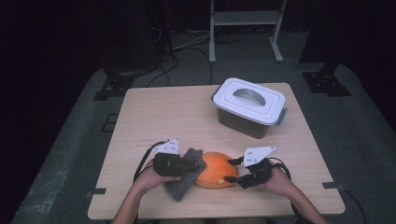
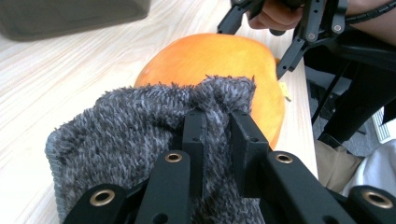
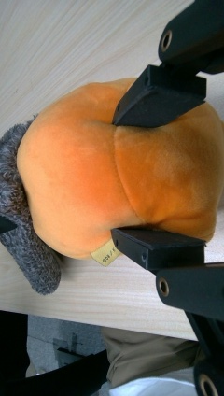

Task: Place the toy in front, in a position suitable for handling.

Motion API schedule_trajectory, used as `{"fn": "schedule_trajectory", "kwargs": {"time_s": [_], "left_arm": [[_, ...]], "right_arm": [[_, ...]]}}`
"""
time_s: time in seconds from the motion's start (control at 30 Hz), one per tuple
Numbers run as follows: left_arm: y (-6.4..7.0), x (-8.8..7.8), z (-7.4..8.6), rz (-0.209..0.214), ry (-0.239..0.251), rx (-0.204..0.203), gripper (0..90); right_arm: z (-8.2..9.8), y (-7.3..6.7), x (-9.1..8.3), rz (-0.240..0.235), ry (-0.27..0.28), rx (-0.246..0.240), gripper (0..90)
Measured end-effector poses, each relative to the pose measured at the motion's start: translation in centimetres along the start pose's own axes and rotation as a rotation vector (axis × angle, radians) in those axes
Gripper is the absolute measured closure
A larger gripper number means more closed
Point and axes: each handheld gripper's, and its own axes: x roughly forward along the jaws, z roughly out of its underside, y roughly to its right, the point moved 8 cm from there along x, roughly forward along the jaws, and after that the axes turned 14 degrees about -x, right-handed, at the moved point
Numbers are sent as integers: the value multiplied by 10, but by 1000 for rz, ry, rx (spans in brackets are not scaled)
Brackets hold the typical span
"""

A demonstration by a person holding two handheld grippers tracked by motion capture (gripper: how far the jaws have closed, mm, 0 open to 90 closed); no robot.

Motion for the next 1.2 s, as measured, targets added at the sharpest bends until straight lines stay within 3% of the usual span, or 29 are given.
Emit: {"fn": "schedule_trajectory", "kwargs": {"time_s": [0.27,0.37,0.43,0.53,0.73,0.9,1.03,1.2], "left_arm": [[1,4,-6,-24,-12,27,774],[4,9,-9,-12,-25,41,774],[3,11,-11,-21,-32,41,773],[4,14,-13,-3,-34,35,773],[4,17,-17,6,-41,33,773],[1,13,-17,-1,-27,13,773],[5,13,-17,-4,-31,31,773],[12,17,-24,20,-8,35,773]], "right_arm": [[1,0,-1,-7,-18,4,398],[0,-2,-6,-43,-85,-17,366],[-7,0,-12,-38,-133,-42,329],[-16,6,-17,-53,-80,-17,312],[-15,22,-5,-73,-31,70,285],[-5,16,-4,-53,2,57,374],[2,6,-10,-49,3,21,389],[10,1,-14,-42,7,24,398]]}}
